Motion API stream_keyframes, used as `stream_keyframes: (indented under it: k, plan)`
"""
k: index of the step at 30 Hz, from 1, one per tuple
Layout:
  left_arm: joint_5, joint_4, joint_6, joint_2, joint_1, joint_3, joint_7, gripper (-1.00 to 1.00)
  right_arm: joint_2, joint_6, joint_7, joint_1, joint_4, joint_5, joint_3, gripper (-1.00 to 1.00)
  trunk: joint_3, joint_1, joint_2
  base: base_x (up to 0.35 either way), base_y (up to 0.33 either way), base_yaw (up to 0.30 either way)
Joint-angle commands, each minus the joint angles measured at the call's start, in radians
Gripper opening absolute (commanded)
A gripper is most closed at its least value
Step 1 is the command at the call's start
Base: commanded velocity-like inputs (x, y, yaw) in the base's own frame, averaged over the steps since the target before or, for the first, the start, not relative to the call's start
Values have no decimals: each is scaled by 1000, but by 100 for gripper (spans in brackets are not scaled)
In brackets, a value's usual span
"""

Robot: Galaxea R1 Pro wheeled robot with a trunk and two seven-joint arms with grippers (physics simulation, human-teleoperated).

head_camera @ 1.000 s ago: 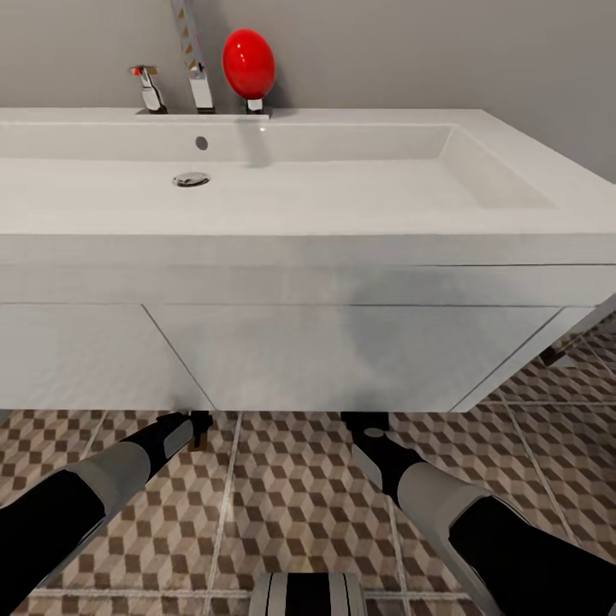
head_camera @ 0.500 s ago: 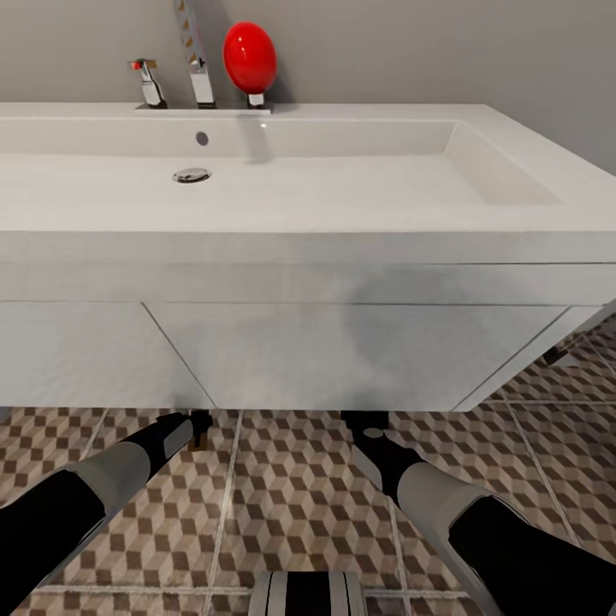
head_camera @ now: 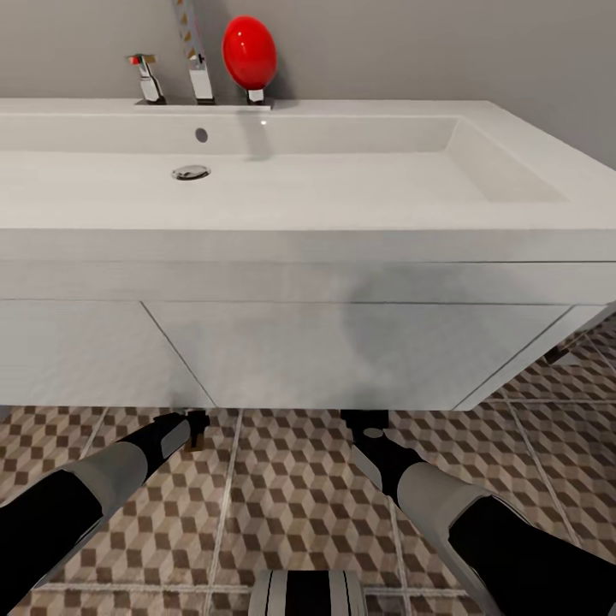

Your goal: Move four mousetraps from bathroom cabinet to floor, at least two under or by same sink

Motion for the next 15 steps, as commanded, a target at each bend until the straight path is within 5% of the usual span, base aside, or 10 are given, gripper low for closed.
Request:
stream_keyframes:
  k: [1, 15]
  plan:
    - [5, -4, 6, 1, 0, -9, 12, -100, 0, -6, -1, -1, 1, -13, 8, -100, -1, 0, 0, 0, 0, 19]
    - [4, -4, 6, 0, 0, -10, 13, -100, 0, -6, -1, -1, 1, -11, 8, -100, -10, 0, 0, 0, 0, 35]
